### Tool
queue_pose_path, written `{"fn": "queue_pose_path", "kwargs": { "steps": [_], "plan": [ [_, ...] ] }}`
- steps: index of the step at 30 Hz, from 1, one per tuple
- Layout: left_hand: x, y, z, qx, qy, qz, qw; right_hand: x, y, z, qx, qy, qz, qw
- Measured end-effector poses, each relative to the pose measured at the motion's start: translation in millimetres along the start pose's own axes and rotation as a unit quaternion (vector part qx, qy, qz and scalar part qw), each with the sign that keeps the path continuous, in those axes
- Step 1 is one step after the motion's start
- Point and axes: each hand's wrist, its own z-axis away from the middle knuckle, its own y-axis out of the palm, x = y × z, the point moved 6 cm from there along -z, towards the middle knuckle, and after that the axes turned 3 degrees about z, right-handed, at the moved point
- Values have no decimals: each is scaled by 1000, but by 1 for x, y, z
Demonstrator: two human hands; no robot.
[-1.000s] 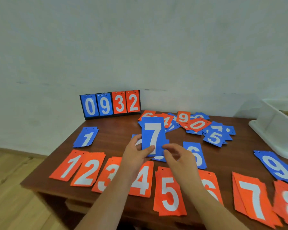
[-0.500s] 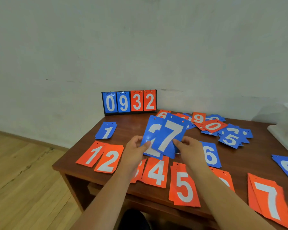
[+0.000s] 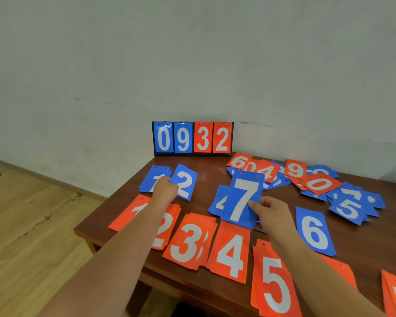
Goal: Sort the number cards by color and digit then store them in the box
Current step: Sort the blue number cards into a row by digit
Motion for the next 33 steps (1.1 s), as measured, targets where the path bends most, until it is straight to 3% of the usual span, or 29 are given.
{"fn": "queue_pose_path", "kwargs": {
  "steps": [7, 12, 15, 17, 19, 21, 23, 26, 33],
  "plan": [
    [8, 26, -62, -15, 75, -193, 978, 4, 28, -37, 23, -4, 5, 1000],
    [17, 35, -79, -15, 83, -384, 919, -2, 37, -51, 27, 11, 23, 999],
    [15, 34, -77, -42, 80, -445, 891, -7, 39, -54, 28, 13, 21, 999],
    [4, 33, -68, -60, 106, -409, 905, -9, 38, -53, 32, 16, 19, 999],
    [-18, 37, -49, -43, 143, -274, 950, -10, 36, -51, 31, 18, 14, 999],
    [-41, 53, -16, 40, 138, -89, 986, -10, 30, -47, 33, 14, -3, 999],
    [-59, 77, 23, 145, 85, 41, 985, -9, 21, -42, 37, 7, -22, 999],
    [-79, 106, 71, 227, 118, 32, 966, -10, -4, -35, 12, -5, -27, 1000],
    [-102, 184, 132, 281, 164, 39, 945, -38, -107, -22, -84, 2, 10, 996]
  ]
}}
